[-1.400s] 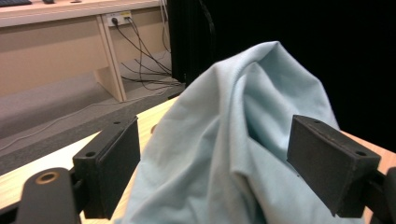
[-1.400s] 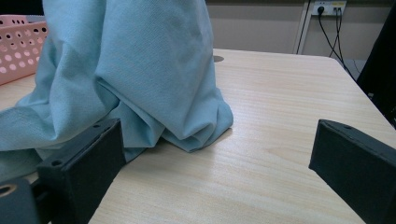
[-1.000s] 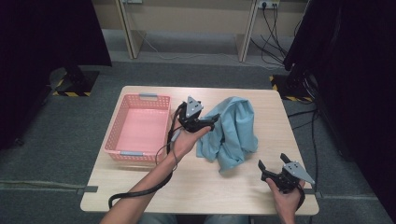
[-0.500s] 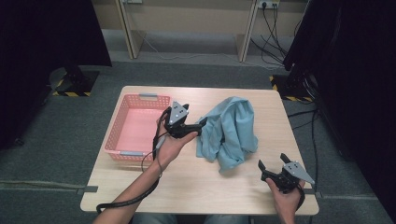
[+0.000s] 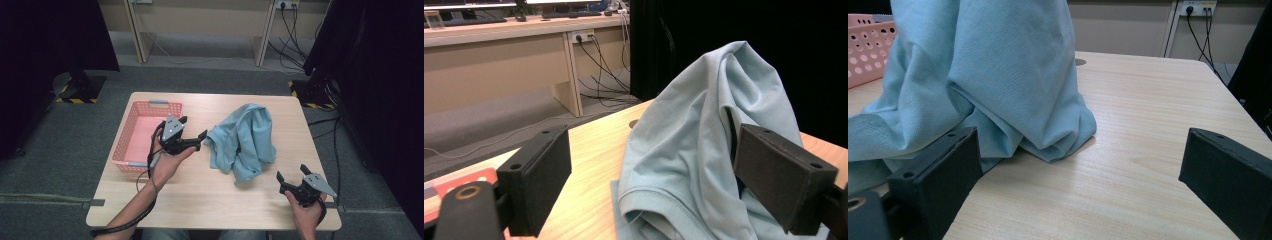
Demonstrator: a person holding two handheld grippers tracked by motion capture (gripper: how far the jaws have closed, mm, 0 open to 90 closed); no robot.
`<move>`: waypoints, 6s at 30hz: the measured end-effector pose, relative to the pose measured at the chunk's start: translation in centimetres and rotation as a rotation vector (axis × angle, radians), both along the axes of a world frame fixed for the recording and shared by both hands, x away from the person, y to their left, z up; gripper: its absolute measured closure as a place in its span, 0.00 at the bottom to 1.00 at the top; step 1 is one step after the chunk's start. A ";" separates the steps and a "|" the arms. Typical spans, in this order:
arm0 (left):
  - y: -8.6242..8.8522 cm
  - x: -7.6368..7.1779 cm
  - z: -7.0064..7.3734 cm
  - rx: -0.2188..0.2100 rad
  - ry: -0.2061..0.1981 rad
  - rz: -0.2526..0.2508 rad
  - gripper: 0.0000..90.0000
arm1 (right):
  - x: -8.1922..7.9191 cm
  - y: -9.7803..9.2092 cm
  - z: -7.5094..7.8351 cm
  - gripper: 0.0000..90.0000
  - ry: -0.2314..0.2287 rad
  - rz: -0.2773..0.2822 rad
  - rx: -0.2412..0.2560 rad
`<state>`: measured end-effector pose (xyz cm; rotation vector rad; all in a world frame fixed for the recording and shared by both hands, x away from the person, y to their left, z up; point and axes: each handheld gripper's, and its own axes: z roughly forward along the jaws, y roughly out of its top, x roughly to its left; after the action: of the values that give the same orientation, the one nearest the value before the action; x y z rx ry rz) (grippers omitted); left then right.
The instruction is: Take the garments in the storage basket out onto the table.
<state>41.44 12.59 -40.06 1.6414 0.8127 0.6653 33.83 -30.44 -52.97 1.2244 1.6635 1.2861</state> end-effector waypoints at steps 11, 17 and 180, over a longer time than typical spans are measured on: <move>1.6 -0.9 0.1 -0.004 -0.014 0.011 0.16 | 0.0 0.0 0.0 0.04 0.000 -0.001 0.000; 2.8 -1.5 0.0 -0.008 -0.021 0.022 0.16 | 0.0 0.0 0.0 0.04 -0.001 -0.002 0.000; 16.8 -11.5 -8.4 -0.049 -0.004 0.132 0.14 | 0.0 0.2 0.0 0.04 0.000 -0.010 -0.015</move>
<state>29.92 29.43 -48.44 1.5520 0.9333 0.7344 33.86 -30.29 -52.96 1.2233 1.6619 1.2654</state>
